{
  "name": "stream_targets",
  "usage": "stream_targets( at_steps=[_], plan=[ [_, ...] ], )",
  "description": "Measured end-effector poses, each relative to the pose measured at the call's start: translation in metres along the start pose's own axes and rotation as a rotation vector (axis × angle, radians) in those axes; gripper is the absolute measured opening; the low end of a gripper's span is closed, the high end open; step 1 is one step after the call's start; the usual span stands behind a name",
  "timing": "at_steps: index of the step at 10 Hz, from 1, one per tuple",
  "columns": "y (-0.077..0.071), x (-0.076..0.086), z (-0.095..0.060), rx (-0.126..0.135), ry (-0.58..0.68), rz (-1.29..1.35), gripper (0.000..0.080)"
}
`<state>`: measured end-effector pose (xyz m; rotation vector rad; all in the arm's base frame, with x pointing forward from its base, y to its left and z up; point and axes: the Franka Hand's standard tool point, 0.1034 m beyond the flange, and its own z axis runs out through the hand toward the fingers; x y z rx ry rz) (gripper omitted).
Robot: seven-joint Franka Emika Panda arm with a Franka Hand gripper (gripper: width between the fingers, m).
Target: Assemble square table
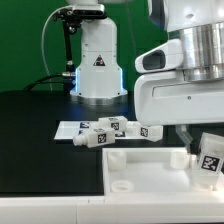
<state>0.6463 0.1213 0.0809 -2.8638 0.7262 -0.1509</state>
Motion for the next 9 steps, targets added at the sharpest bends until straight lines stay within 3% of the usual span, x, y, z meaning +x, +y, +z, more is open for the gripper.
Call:
stream_targets(
  at_steps=[1, 4, 7, 9],
  plan=[
    [0.0030, 0.0022, -0.0014, -0.004, 0.002, 0.067, 0.0326],
    [0.0080, 0.0060, -0.0019, 0.015, 0.009, 0.436, 0.0323],
    [0.0100, -0.0005, -0.0007, 0.074, -0.008, 0.926, 0.0311],
    [0.0067, -0.0028, 0.0001, 0.097, -0.017, 1.049, 0.0309]
  ],
)
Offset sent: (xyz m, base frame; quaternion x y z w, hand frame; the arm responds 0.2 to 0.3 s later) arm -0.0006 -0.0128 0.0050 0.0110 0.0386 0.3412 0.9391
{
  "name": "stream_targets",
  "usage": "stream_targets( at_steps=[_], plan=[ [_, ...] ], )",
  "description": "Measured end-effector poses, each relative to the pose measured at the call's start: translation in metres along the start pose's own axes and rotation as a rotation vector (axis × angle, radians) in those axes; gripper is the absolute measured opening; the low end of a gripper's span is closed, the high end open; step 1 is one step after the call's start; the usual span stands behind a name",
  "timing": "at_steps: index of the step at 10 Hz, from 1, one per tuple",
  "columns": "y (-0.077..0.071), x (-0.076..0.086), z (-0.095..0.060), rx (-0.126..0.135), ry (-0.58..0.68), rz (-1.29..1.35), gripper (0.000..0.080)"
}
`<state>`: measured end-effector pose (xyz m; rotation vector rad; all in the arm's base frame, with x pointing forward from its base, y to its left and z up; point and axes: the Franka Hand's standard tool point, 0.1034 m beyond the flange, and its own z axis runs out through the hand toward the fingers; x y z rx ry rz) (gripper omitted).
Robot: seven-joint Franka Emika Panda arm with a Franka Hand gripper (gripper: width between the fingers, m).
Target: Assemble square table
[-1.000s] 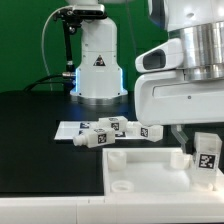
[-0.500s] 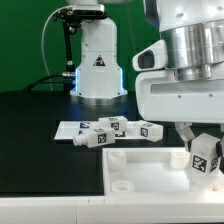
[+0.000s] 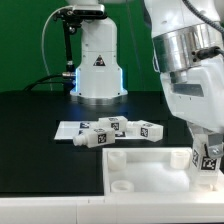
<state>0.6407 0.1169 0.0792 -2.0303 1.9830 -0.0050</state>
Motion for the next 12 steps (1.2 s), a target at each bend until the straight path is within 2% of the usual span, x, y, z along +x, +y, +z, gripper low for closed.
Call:
stream_targets(
  at_steps=[2, 3, 4, 9, 10, 12],
  plan=[
    [0.001, -0.001, 0.000, -0.010, 0.001, -0.072, 0.0318],
    [0.002, -0.002, 0.000, -0.041, 0.011, -0.272, 0.0490],
    [0.001, 0.003, -0.002, -0.045, 0.018, -0.506, 0.0614],
    [0.000, 0.005, -0.002, -0.056, 0.020, -0.891, 0.0648],
    [-0.006, 0.012, -0.003, -0.119, -0.003, -1.222, 0.0648],
    [-0.010, 0.012, 0.001, -0.120, -0.003, -1.219, 0.0648]
  ],
)
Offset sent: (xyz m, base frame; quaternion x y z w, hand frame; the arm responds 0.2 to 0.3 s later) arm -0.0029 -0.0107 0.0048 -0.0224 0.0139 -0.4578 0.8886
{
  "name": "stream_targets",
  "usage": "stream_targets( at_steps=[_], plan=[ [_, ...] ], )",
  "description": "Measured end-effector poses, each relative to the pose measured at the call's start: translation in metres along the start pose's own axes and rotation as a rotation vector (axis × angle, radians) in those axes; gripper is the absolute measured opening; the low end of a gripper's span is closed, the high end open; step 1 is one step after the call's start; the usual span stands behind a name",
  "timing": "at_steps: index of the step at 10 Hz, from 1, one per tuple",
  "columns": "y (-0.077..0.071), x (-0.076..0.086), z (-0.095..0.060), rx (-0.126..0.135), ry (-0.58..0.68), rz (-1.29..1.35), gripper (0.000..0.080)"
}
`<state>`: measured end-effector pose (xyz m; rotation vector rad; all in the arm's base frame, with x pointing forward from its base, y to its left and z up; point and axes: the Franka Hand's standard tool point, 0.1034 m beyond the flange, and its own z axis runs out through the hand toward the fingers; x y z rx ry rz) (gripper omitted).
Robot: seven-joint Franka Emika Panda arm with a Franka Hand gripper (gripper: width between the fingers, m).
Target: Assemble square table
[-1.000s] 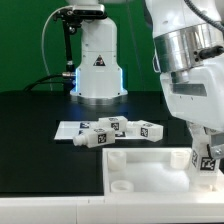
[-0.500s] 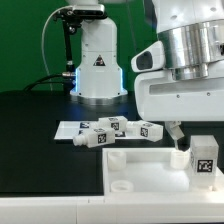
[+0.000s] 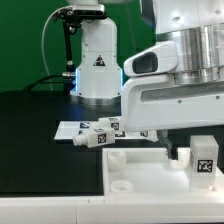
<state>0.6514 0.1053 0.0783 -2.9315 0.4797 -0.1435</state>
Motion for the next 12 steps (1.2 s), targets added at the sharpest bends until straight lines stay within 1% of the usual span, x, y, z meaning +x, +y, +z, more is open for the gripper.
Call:
stream_targets(
  at_steps=[1, 2, 3, 4, 6, 7, 8, 9, 10, 12],
  plan=[
    [0.001, 0.000, 0.000, 0.000, 0.000, 0.002, 0.0536],
    [0.000, 0.000, 0.000, 0.000, -0.001, 0.045, 0.0536],
    [0.000, 0.000, 0.001, 0.000, -0.002, 0.120, 0.0353],
    [0.003, 0.000, 0.001, -0.004, -0.002, 0.208, 0.0292],
    [0.005, -0.006, 0.001, -0.012, 0.003, 0.519, 0.0292],
    [0.003, -0.009, 0.001, -0.014, 0.000, 0.670, 0.0292],
    [-0.001, -0.013, 0.002, -0.007, -0.006, 0.832, 0.0292],
    [-0.004, -0.014, 0.003, 0.026, -0.017, 1.037, 0.0292],
    [-0.002, -0.014, 0.004, 0.054, -0.027, 1.146, 0.0292],
    [-0.003, -0.015, 0.004, 0.053, -0.029, 1.141, 0.0292]
  ],
)
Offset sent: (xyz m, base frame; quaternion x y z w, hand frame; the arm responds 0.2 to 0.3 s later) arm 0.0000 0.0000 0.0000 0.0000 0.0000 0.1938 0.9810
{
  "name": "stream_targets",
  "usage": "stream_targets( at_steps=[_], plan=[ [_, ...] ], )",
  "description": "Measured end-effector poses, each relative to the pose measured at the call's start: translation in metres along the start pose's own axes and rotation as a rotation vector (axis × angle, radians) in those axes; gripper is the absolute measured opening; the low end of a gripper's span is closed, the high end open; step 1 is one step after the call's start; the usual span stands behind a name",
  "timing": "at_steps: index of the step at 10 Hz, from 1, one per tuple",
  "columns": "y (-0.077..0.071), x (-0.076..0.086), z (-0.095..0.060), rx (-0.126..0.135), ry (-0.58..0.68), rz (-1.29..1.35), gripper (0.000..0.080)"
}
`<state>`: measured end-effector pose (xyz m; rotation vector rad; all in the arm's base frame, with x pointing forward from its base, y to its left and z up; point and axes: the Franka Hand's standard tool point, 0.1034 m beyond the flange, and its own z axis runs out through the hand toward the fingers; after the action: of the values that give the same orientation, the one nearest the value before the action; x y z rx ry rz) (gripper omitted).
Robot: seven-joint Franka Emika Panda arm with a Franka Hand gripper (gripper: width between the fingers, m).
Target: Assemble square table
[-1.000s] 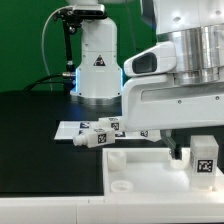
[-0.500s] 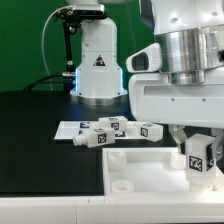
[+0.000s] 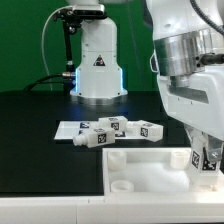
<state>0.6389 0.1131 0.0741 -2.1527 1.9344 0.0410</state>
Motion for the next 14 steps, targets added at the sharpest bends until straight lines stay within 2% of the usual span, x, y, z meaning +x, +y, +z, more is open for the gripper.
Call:
stream_targets(
  at_steps=[1, 2, 3, 4, 5, 6, 7, 9, 10, 12, 13, 14],
  plan=[
    [0.000, 0.002, -0.001, -0.011, 0.009, -0.131, 0.0292],
    [-0.003, 0.005, -0.003, -0.024, 0.023, -0.358, 0.0375],
    [-0.005, 0.003, -0.006, -0.048, 0.020, -0.529, 0.0554],
    [-0.006, 0.000, -0.007, -0.060, 0.009, -0.602, 0.0554],
    [-0.006, 0.002, -0.006, -0.059, 0.012, -0.645, 0.0619],
    [-0.006, 0.002, -0.006, -0.059, 0.010, -0.713, 0.0644],
    [-0.006, 0.003, -0.006, -0.068, 0.014, -0.826, 0.0644],
    [-0.010, 0.007, -0.009, -0.104, 0.028, -1.239, 0.0648],
    [-0.010, 0.008, -0.008, -0.135, 0.009, -1.387, 0.0649],
    [-0.009, 0.004, -0.006, -0.136, 0.020, -1.391, 0.0649],
    [-0.009, 0.005, -0.006, -0.135, 0.021, -1.363, 0.0512],
    [-0.009, 0.005, -0.006, -0.135, 0.022, -1.346, 0.0512]
  ],
)
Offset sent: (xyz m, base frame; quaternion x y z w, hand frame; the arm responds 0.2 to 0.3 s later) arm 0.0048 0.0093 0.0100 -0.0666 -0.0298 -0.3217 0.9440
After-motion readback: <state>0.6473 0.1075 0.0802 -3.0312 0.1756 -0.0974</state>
